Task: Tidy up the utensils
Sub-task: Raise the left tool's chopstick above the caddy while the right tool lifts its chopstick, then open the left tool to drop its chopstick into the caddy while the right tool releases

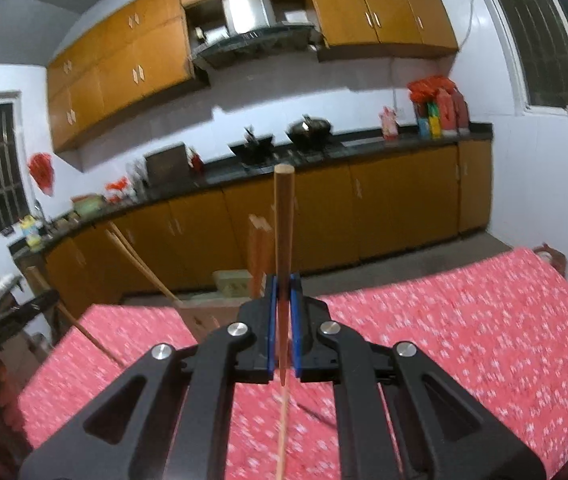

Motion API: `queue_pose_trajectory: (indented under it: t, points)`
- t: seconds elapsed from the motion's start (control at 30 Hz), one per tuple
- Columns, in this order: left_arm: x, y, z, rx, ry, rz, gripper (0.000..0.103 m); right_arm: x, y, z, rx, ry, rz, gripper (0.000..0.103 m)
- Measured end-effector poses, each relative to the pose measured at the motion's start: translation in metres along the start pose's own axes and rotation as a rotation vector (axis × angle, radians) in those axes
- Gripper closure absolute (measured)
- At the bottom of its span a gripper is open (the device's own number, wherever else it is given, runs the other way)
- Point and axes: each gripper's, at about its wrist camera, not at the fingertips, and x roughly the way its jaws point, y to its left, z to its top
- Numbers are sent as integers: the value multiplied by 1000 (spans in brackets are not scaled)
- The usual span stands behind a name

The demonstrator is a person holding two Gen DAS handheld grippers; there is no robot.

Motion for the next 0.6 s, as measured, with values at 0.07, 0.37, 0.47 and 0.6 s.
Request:
queue_pose_trajectory:
  t: [0.07, 0.37, 0.47, 0.6]
  points:
    - [-1, -7, 11, 15, -25, -10, 96, -3, 7, 10, -5, -24, 25, 95]
    - [5, -43, 69, 17, -175, -39, 96, 17, 37, 45, -43, -86, 66, 95]
    - [12, -53, 85, 4, -229, -25, 96, 31, 40, 51, -44, -86, 64, 95]
    - [32, -57, 97, -49, -262, -10, 96, 47, 35, 62, -22, -96, 56, 95]
